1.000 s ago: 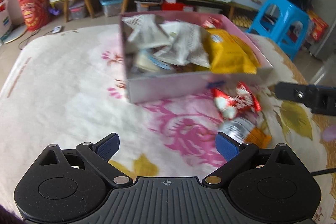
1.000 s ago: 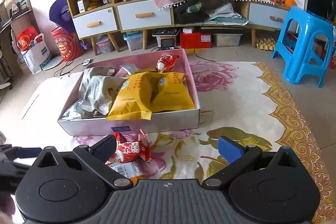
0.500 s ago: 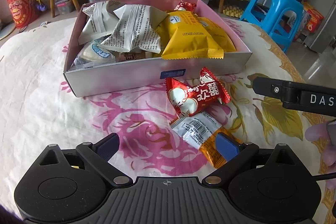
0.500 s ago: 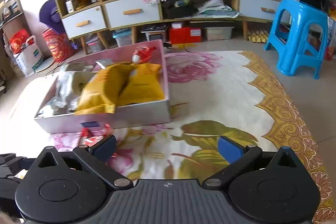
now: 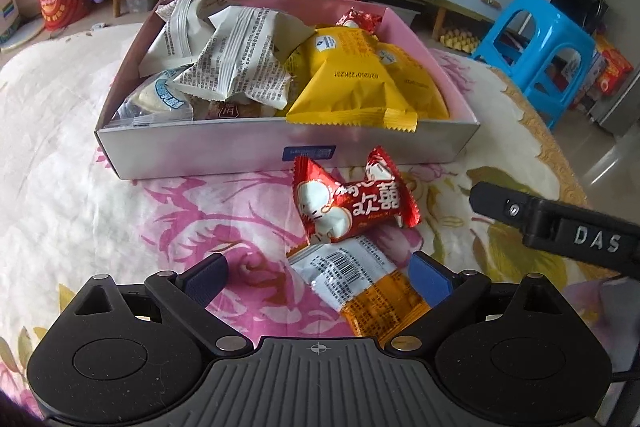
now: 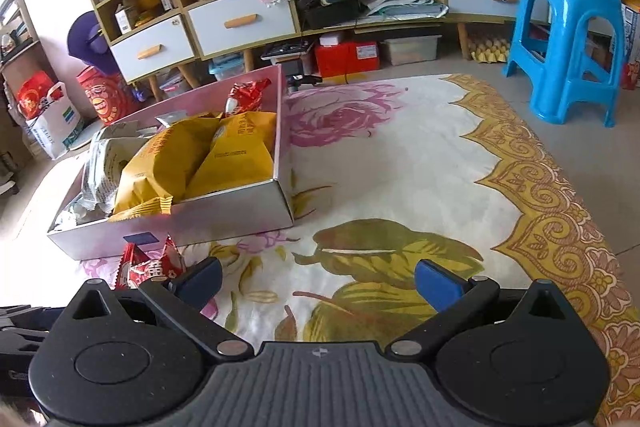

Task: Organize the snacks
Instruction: 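Move both tools back over the red candy pack and orange wrapper snack, then grasp the orange-white wrapper snack with left tool while right tool grasps red candy pack, then carry the orange wrapper snack and red candy pack into the box and open both tools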

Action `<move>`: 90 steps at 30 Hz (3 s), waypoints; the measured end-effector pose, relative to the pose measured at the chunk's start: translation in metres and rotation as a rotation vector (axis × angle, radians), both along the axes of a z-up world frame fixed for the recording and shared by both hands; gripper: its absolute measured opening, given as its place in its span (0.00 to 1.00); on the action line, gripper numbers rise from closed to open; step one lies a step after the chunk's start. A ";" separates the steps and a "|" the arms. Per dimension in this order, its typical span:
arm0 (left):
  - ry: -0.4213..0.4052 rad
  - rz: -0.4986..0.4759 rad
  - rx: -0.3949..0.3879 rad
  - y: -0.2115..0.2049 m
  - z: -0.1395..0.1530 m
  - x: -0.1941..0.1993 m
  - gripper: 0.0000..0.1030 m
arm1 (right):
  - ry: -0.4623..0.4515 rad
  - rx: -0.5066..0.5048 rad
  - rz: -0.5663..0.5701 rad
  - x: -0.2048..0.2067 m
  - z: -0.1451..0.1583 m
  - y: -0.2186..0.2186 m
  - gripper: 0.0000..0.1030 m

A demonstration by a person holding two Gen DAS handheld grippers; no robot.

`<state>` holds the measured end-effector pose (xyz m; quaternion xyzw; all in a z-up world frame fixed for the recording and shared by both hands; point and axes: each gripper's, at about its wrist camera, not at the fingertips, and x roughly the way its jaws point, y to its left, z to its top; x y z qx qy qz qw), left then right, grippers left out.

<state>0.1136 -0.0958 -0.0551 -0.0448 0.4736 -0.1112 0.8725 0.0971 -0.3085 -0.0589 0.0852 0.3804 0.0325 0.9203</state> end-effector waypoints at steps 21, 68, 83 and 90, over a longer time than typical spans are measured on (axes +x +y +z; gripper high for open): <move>-0.076 -0.097 -0.075 0.088 -0.002 -0.007 0.16 | 0.013 -0.011 0.051 0.002 -0.004 0.026 0.93; -0.288 -0.402 0.010 0.056 -0.013 -0.004 0.57 | -0.116 -0.146 0.411 0.008 -0.014 0.057 0.35; -0.276 -0.398 0.034 0.048 -0.006 -0.011 0.35 | -0.108 -0.159 0.423 0.004 -0.008 0.062 0.28; -0.294 -0.394 0.035 0.049 0.002 -0.016 0.35 | -0.120 -0.162 0.419 0.000 -0.001 0.063 0.28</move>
